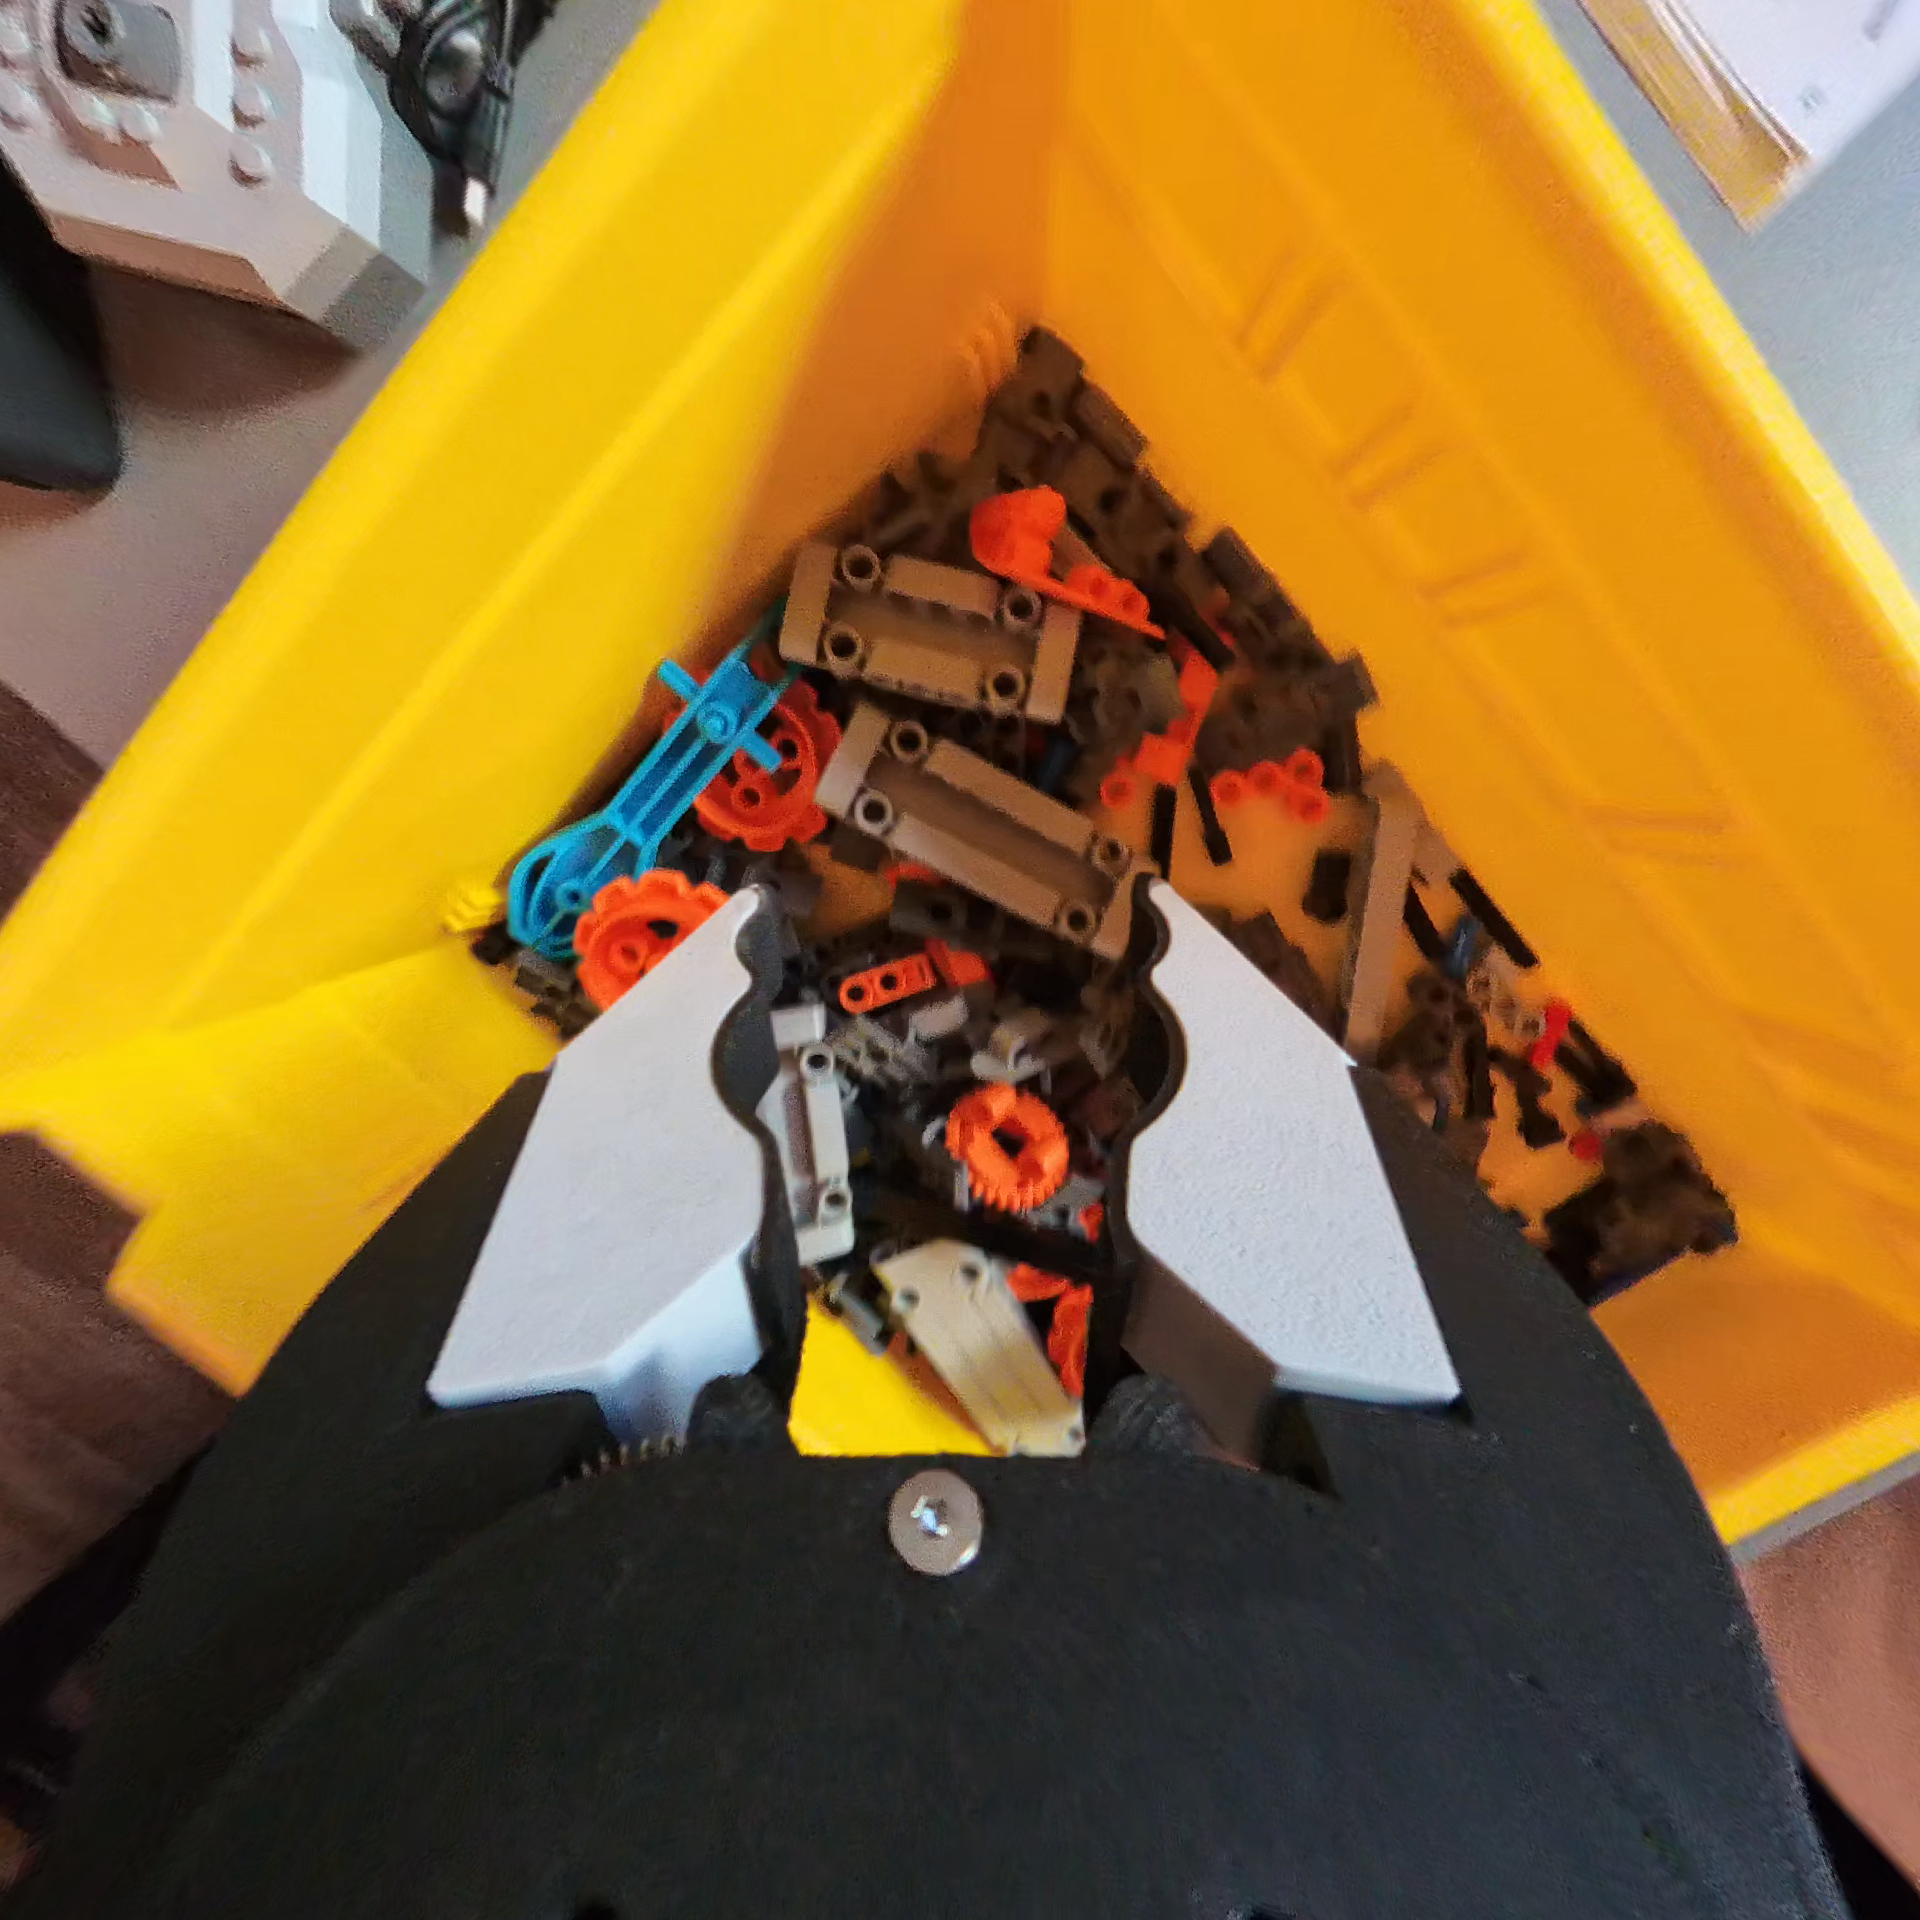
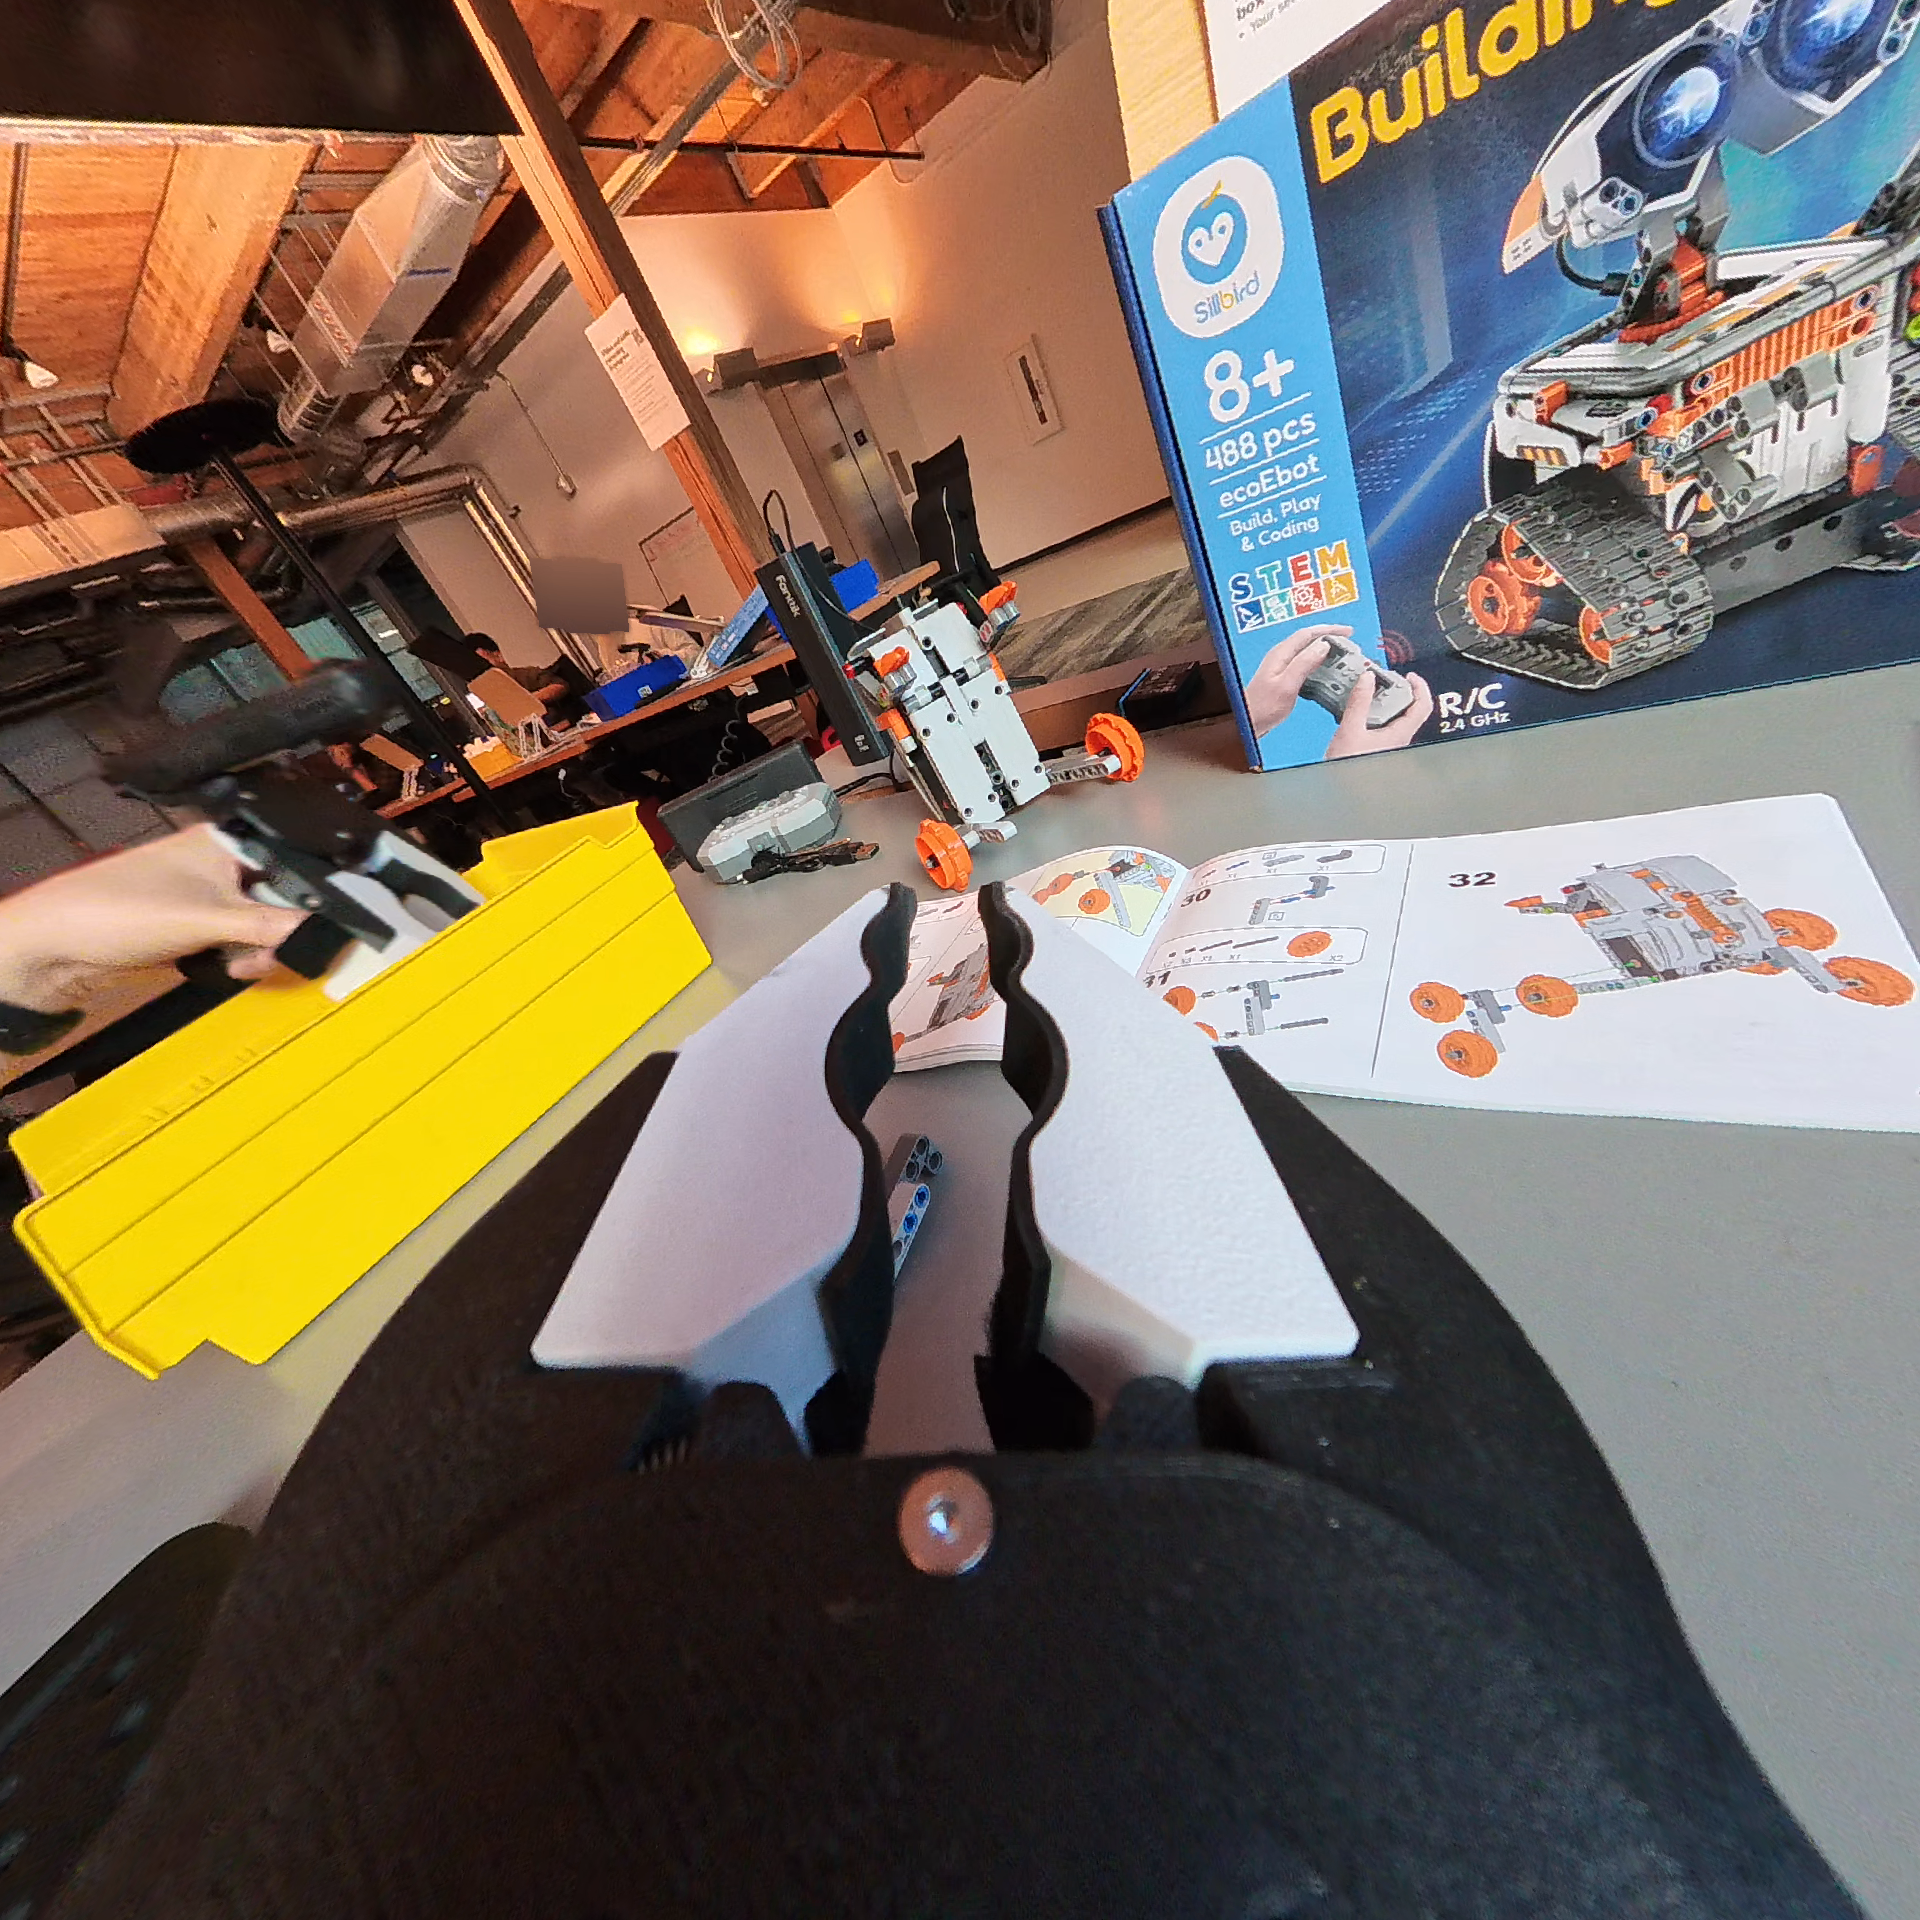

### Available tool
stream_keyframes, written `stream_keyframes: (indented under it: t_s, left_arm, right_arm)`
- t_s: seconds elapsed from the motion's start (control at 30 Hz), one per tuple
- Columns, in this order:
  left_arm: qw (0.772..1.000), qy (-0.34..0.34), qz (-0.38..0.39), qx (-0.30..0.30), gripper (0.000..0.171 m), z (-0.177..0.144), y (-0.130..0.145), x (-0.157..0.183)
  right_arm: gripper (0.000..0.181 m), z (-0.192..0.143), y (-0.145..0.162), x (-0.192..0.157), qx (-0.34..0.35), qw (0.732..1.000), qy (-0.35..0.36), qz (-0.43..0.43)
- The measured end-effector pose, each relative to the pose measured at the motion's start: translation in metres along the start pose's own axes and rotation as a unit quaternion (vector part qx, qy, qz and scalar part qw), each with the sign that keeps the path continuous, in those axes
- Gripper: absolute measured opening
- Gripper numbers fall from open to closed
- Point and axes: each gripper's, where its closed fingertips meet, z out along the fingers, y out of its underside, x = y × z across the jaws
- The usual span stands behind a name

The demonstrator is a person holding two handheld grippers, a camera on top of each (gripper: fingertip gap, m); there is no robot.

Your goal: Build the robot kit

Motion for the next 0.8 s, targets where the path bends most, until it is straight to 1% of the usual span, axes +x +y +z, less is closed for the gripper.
stream_keyframes:
  t_s: [0.07,0.1,0.13,0.17,0.2,0.23,0.27,0.37,0.47,0.53,0.57,0.6,0.63,0.7,0.73,0.77,0.8]
  left_arm:
    - [0.999,0.027,-0.032,-0.021,0.071,0.016,-0.004,0.003]
    - [0.998,0.033,-0.037,-0.038,0.066,0.022,-0.001,0.004]
    - [0.997,0.021,-0.036,-0.059,0.064,0.027,0.004,0.001]
    - [0.997,0.007,-0.033,-0.072,0.056,0.031,0.007,-0.002]
    - [0.997,0.008,-0.027,-0.074,0.031,0.032,0.007,-0.001]
    - [0.997,0.016,-0.023,-0.066,0.019,0.030,0.006,0.003]
    - [0.998,0.021,-0.022,-0.056,0.013,0.026,0.004,0.005]
    - [0.998,0.044,-0.029,-0.034,0.012,0.005,0.006,0.013]
    - [0.997,0.066,-0.035,-0.016,0.012,-0.024,0.017,0.025]
    - [0.991,0.125,-0.024,-0.034,0.011,-0.043,0.038,0.051]
    - [0.986,0.159,-0.012,-0.048,0.018,-0.050,0.051,0.067]
    - [0.984,0.170,-0.002,-0.055,0.049,-0.053,0.060,0.074]
    - [0.986,0.156,0.008,-0.057,0.070,-0.052,0.064,0.073]
    - [0.994,0.105,0.017,-0.035,0.065,-0.047,0.057,0.058]
    - [0.996,0.083,0.015,-0.014,0.068,-0.045,0.046,0.049]
    - [0.997,0.069,0.011,0.016,0.068,-0.045,0.031,0.041]
    - [0.997,0.056,0.005,0.045,0.060,-0.045,0.016,0.032]
  right_arm:
    - [0.013,-0.002,-0.001,0.001,0.005,1.000,0.002,0.004]
    - [0.013,-0.002,-0.002,0.002,0.007,1.000,0.003,0.006]
    - [0.013,-0.003,-0.003,0.002,0.009,1.000,0.003,0.008]
    - [0.013,-0.003,-0.003,0.003,0.011,1.000,0.002,0.010]
    - [0.013,-0.003,-0.004,0.003,0.011,1.000,0.002,0.011]
    - [0.013,-0.003,-0.004,0.003,0.011,1.000,0.001,0.012]
    - [0.013,-0.003,-0.003,0.002,0.010,1.000,-0.001,0.012]
    - [0.013,-0.001,-0.002,0.001,0.007,1.000,-0.005,0.009]
    - [0.013,0.000,-0.002,-0.001,0.005,1.000,-0.012,0.014]
    - [0.013,0.000,-0.002,-0.002,0.005,1.000,-0.015,0.016]
    - [0.013,0.000,-0.002,-0.002,0.006,1.000,-0.015,0.015]
    - [0.013,0.000,-0.002,-0.002,0.006,1.000,-0.015,0.015]
    - [0.013,0.001,-0.002,-0.002,0.006,1.000,-0.015,0.015]
    - [0.013,0.003,-0.002,-0.002,0.003,1.000,-0.018,0.016]
    - [0.013,0.004,-0.001,-0.002,0.001,1.000,-0.018,0.015]
    - [0.013,0.004,0.000,-0.002,-0.002,1.000,-0.017,0.014]
    - [0.013,0.004,0.001,-0.003,-0.004,1.000,-0.017,0.011]
